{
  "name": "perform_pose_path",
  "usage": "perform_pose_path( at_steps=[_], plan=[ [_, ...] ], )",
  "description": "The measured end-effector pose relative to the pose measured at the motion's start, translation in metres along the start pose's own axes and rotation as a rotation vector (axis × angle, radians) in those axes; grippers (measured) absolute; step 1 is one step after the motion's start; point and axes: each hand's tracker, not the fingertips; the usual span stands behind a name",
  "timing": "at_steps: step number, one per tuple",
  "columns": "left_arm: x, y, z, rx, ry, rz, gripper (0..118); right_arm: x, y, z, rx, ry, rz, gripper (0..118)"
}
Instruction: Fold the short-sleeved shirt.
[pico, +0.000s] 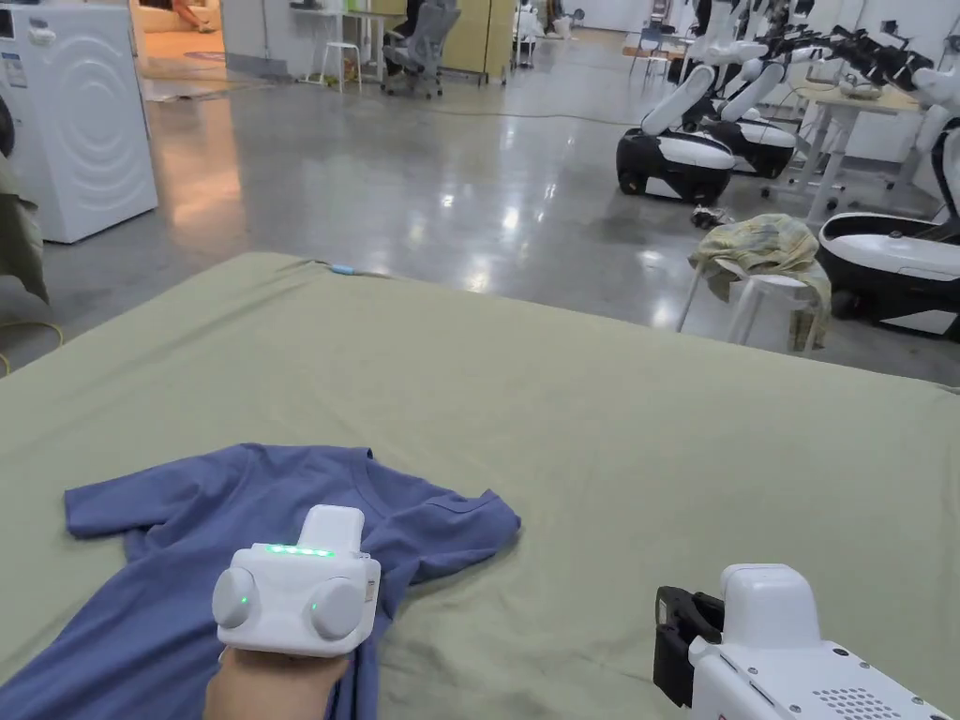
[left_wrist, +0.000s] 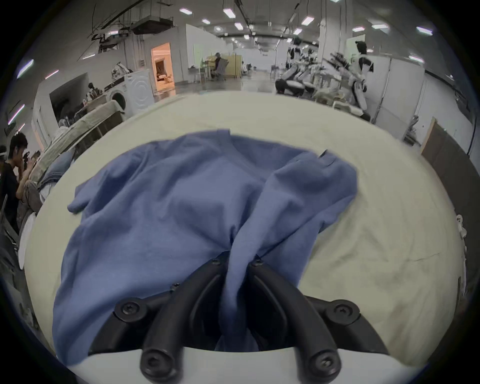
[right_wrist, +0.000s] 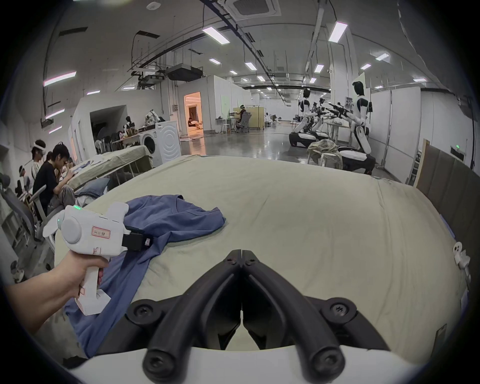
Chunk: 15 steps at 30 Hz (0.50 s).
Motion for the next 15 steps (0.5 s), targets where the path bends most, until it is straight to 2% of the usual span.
perform_pose_path(
  at_steps=[2, 5, 15],
  plan=[
    [0.018, 0.007, 0.023, 0.044, -0.067, 0.023, 10, 0.012, 0.000, 0.014, 0.013, -0.014, -0.014, 0],
    [0.053, 0.023, 0.052, 0.102, -0.135, -0.027, 10, 0.034, 0.001, 0.040, 0.037, -0.055, -0.032, 0],
    [0.255, 0.054, 0.154, 0.293, -0.487, -0.224, 10, 0.128, -0.010, 0.142, 0.111, -0.247, -0.088, 0]
  ],
)
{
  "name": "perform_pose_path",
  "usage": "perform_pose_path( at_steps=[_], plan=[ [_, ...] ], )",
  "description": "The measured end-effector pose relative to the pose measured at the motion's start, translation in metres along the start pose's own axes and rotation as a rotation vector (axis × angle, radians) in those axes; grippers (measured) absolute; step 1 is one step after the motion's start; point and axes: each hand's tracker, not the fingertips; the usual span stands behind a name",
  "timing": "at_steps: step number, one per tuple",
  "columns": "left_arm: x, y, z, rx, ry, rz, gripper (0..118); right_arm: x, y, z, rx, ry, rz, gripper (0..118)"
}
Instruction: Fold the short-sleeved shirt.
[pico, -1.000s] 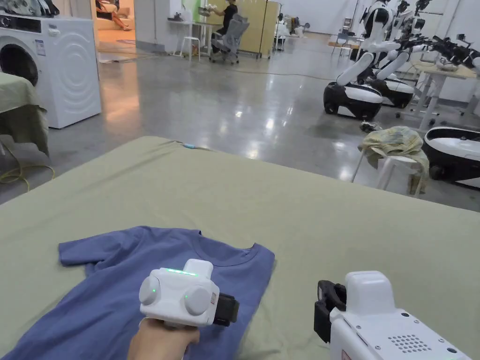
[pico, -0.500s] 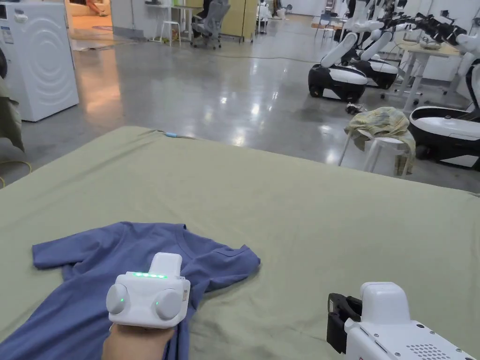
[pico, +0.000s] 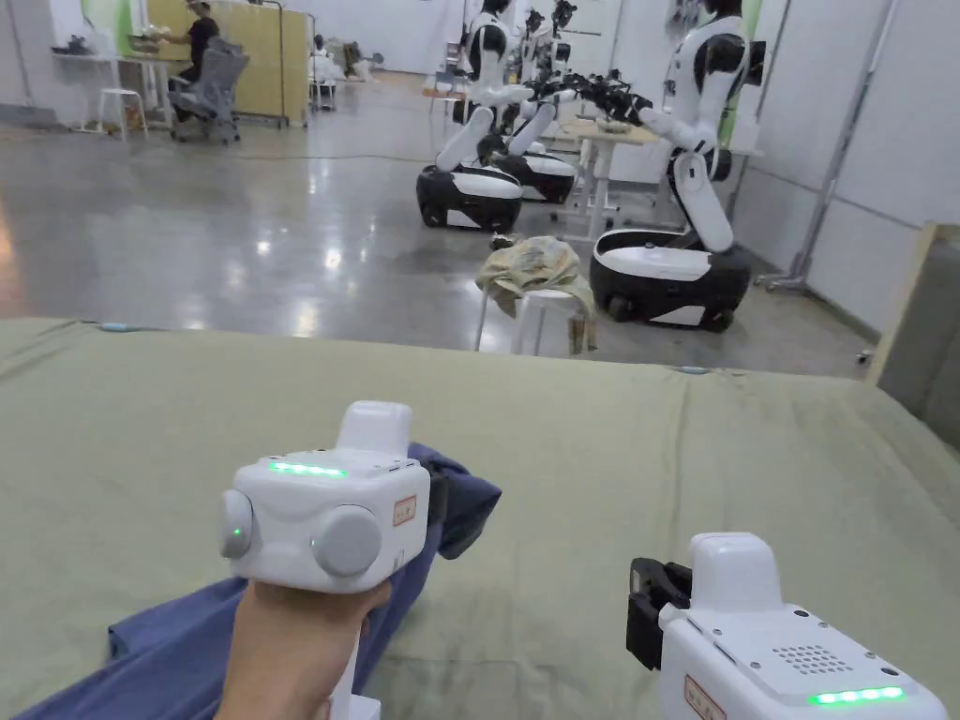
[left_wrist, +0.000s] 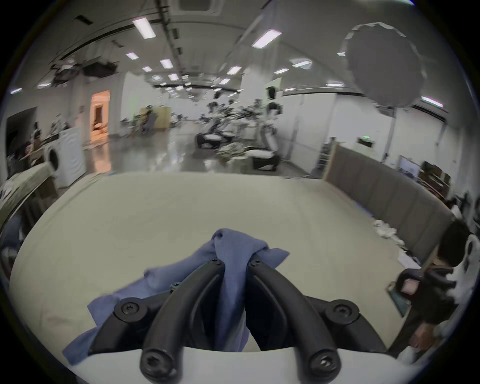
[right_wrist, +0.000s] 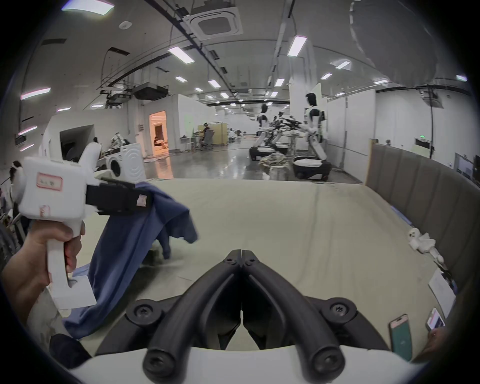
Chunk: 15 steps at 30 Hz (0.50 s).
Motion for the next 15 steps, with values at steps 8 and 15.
perform_pose_path(
  at_steps=[8, 15],
  plan=[
    [0.140, -0.064, -0.073, -0.222, -0.143, -0.177, 10, 0.086, -0.015, 0.028, 0.007, -0.120, -0.064, 0],
    [0.156, -0.152, -0.131, -0.352, -0.085, -0.178, 94, 0.119, -0.036, 0.027, -0.026, -0.158, -0.105, 0]
  ],
)
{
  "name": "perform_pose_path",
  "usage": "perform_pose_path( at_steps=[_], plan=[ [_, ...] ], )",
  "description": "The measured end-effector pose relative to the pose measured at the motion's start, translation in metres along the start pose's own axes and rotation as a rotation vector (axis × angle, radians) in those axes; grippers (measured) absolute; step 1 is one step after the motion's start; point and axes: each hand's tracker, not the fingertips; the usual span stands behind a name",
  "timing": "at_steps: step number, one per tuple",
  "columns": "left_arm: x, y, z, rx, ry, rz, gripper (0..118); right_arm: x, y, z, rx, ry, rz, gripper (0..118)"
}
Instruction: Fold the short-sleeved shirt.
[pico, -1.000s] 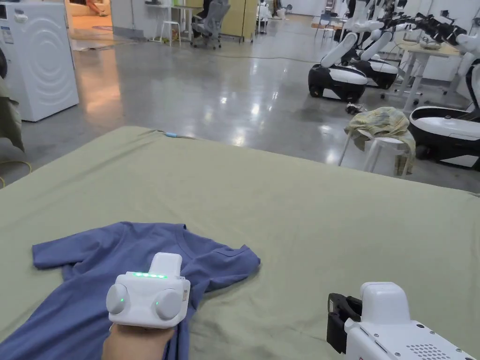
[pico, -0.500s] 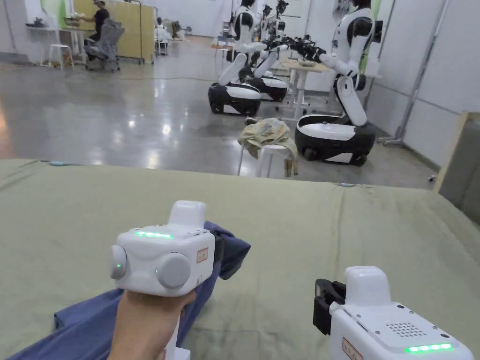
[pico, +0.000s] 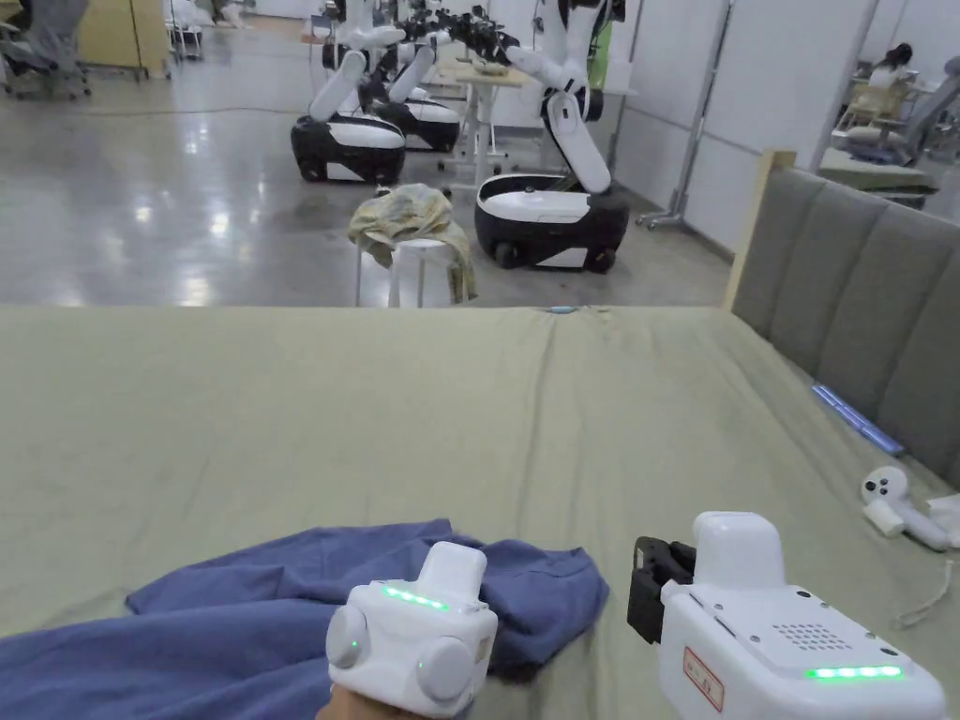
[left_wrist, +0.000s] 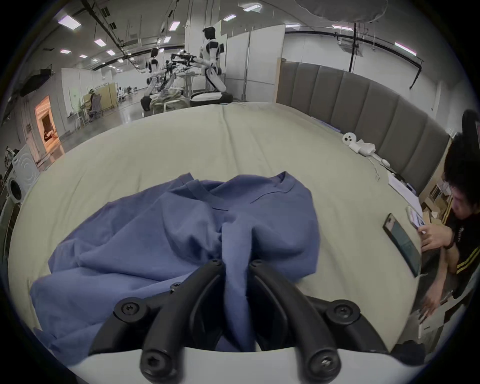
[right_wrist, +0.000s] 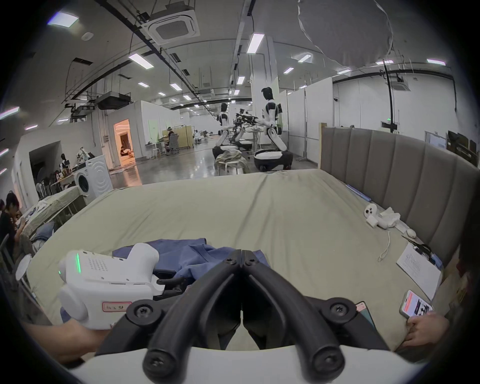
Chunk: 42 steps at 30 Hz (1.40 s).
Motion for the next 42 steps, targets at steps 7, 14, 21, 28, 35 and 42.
perform_pose_path(
  at_steps=[7, 14, 21, 28, 35, 42],
  plan=[
    [-0.012, 0.006, 0.111, 0.333, 0.073, -0.051, 103, -0.020, -0.005, -0.002, 0.004, 0.040, 0.016, 0],
    [-0.080, -0.052, 0.194, 0.271, 0.209, 0.002, 13, -0.087, -0.027, -0.005, -0.035, 0.143, 0.017, 0],
    [-0.229, -0.102, 0.246, 0.154, 0.396, 0.181, 12, -0.141, -0.040, -0.007, -0.078, 0.216, 0.060, 0],
    [-0.352, -0.116, 0.238, 0.028, 0.514, 0.318, 60, -0.159, -0.042, -0.029, -0.122, 0.217, 0.103, 0],
    [-0.368, -0.107, 0.161, -0.051, 0.464, 0.304, 64, -0.148, -0.037, -0.045, -0.146, 0.176, 0.106, 0],
    [-0.368, -0.112, 0.117, -0.131, 0.466, 0.278, 38, -0.098, -0.031, -0.059, -0.171, 0.090, 0.108, 0]
  ],
)
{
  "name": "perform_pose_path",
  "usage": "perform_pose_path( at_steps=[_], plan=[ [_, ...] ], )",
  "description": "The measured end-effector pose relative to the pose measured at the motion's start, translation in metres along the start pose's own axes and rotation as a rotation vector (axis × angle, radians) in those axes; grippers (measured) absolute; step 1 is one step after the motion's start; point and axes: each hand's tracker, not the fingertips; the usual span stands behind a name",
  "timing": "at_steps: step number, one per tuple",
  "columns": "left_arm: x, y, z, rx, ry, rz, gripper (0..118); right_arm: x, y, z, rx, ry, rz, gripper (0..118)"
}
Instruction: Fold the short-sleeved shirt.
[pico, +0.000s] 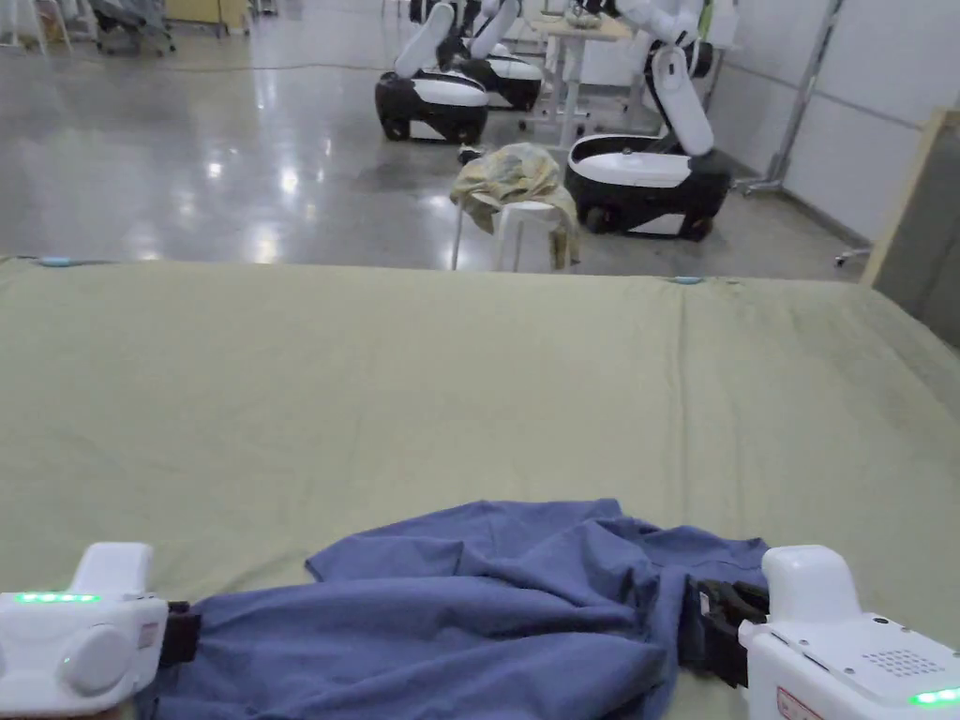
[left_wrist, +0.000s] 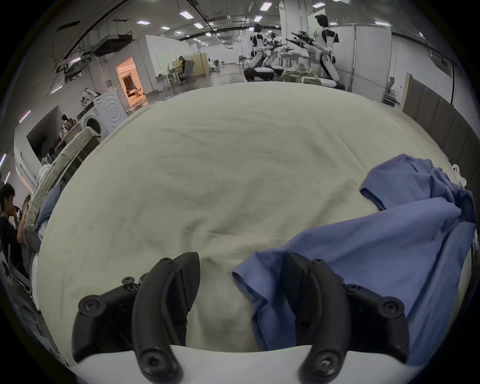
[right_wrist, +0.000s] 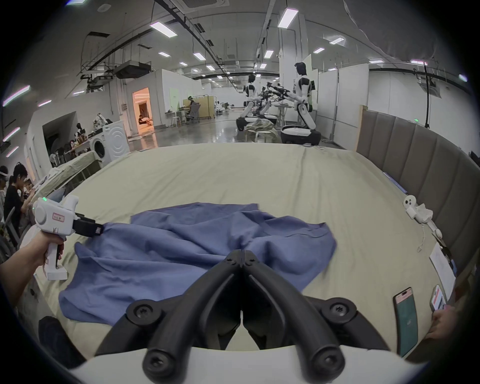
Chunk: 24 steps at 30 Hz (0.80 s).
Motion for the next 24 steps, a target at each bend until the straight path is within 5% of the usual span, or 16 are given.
perform_pose_path(
  at_steps=[1, 6, 9, 12, 16, 20, 21, 22, 23, 24],
  plan=[
    [0.001, 0.001, 0.005, 0.002, 0.001, -0.002, 11, 0.012, 0.001, -0.001, -0.002, -0.026, 0.007, 0],
    [0.038, -0.004, 0.040, 0.019, 0.035, -0.196, 5, 0.081, 0.010, -0.031, -0.055, -0.161, -0.005, 0],
    [0.038, -0.002, 0.066, 0.083, -0.019, -0.109, 5, 0.116, 0.016, -0.065, -0.120, -0.190, 0.000, 11],
    [0.036, 0.006, 0.095, 0.175, -0.013, -0.094, 5, 0.138, 0.019, -0.100, -0.178, -0.183, 0.010, 64],
    [0.034, 0.015, 0.114, 0.191, -0.051, -0.051, 5, 0.159, 0.015, -0.147, -0.265, -0.138, -0.061, 82],
    [0.034, 0.017, 0.110, 0.190, -0.060, -0.037, 5, 0.157, 0.009, -0.170, -0.283, -0.108, -0.030, 69],
    [0.034, 0.017, 0.109, 0.190, -0.063, -0.033, 5, 0.155, 0.008, -0.170, -0.282, -0.094, -0.021, 58],
    [0.033, 0.017, 0.105, 0.186, -0.057, -0.025, 5, 0.152, 0.007, -0.170, -0.288, -0.070, -0.014, 24],
    [0.031, 0.017, 0.102, 0.180, -0.064, -0.014, 5, 0.147, 0.004, -0.168, -0.302, -0.058, 0.003, 9],
    [0.031, 0.017, 0.101, 0.182, -0.068, -0.003, 5, 0.143, 0.003, -0.168, -0.328, -0.050, 0.029, 8]
  ],
)
